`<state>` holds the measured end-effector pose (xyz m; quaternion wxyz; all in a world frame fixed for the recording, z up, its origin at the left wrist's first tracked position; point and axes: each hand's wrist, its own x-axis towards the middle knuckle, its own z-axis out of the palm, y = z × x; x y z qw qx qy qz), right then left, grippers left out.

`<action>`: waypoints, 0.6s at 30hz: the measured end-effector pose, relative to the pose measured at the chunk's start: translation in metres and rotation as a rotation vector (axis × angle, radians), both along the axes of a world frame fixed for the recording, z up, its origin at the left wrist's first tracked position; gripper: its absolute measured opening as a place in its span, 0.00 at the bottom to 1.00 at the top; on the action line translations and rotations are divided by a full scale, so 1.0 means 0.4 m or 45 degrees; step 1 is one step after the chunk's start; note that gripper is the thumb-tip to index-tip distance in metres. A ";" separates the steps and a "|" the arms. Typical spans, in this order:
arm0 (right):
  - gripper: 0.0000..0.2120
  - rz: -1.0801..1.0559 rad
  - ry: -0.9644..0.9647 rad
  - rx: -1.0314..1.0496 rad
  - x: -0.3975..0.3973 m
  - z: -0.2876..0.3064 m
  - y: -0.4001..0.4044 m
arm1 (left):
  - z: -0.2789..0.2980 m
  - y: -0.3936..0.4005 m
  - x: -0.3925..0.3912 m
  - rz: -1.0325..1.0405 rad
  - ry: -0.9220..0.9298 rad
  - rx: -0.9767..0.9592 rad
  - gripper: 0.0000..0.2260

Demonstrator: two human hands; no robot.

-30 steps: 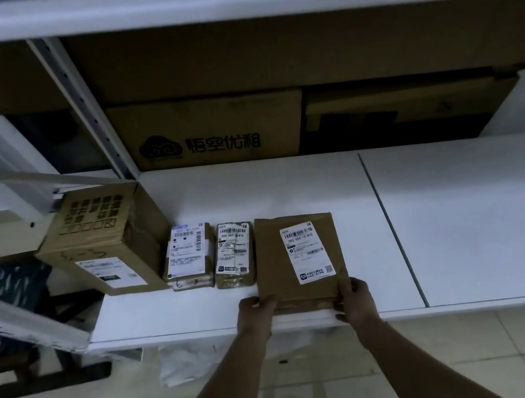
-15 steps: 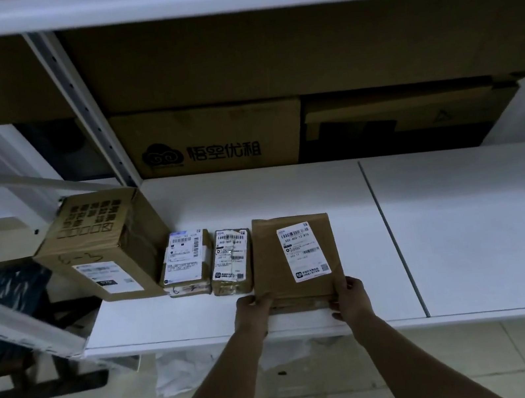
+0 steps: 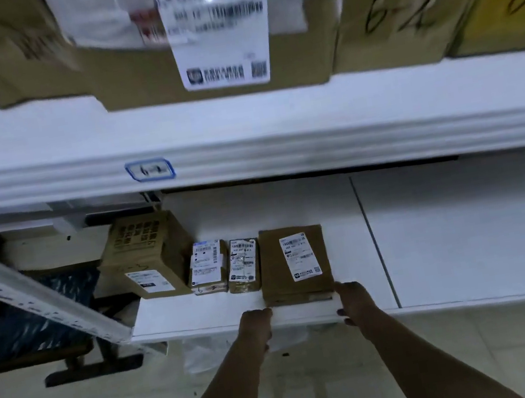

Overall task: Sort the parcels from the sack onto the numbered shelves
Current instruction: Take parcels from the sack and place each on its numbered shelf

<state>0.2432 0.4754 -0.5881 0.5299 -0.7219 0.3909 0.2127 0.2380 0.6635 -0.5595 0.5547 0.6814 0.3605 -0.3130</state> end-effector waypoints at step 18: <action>0.11 -0.128 0.012 0.248 -0.361 0.801 -0.077 | 0.779 -0.154 -0.259 -0.320 -0.009 0.057 0.11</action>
